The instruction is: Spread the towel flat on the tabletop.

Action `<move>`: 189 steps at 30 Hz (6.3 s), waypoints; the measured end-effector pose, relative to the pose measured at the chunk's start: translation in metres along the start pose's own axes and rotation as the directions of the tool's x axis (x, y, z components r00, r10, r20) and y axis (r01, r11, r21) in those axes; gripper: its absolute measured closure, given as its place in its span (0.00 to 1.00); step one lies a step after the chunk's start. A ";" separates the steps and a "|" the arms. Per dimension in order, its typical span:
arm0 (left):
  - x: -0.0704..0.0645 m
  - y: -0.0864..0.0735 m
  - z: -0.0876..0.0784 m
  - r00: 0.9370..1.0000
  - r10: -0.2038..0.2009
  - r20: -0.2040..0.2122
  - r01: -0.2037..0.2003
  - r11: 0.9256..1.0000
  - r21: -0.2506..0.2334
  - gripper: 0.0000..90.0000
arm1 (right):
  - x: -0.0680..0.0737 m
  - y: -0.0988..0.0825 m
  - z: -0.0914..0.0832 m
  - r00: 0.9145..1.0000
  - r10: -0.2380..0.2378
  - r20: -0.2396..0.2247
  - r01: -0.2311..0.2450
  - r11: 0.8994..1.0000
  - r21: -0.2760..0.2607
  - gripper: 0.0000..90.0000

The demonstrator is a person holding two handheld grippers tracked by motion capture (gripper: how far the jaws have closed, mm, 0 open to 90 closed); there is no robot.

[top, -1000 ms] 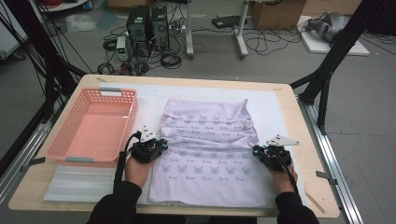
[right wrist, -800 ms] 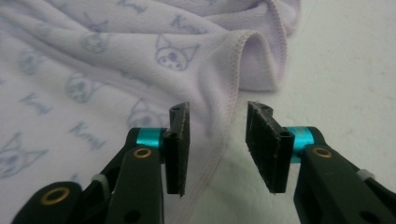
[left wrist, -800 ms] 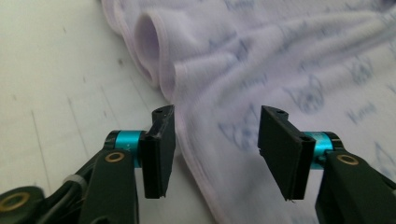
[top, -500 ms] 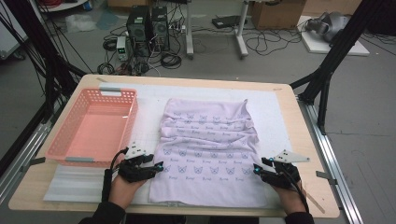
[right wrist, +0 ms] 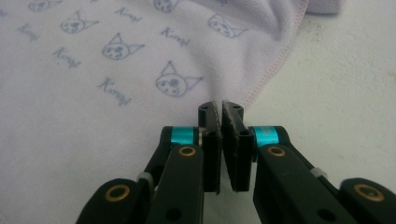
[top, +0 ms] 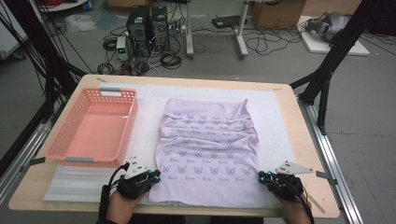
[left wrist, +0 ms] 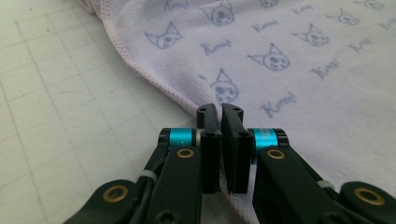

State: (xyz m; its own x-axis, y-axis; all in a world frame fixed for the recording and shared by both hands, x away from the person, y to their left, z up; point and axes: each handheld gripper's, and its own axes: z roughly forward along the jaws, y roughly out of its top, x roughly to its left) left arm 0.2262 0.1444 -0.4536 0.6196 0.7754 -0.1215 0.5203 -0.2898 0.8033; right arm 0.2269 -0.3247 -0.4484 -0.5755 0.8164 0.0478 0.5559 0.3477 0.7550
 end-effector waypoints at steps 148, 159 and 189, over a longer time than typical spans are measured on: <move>0.035 0.064 0.047 0.995 -0.073 -0.070 0.065 0.991 -0.117 0.47 | -0.029 0.039 0.026 0.986 0.119 0.119 -0.103 0.986 -0.135 0.56; 0.019 0.034 0.021 0.999 -0.039 -0.005 0.039 0.997 -0.065 0.49 | -0.012 0.007 -0.008 0.996 0.081 0.038 -0.078 0.994 -0.074 0.59; 0.002 -0.005 -0.015 0.998 -0.046 0.038 0.046 0.999 0.007 0.98 | 0.013 -0.016 -0.021 0.999 0.000 -0.033 0.000 1.000 0.005 0.98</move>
State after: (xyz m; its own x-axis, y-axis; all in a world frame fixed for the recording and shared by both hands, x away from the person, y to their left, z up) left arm 0.2162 0.1557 -0.4496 0.6173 0.7657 -0.1806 0.5521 -0.2581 0.7928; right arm 0.1980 -0.3294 -0.4465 -0.5952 0.8006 0.0693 0.5587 0.3504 0.7517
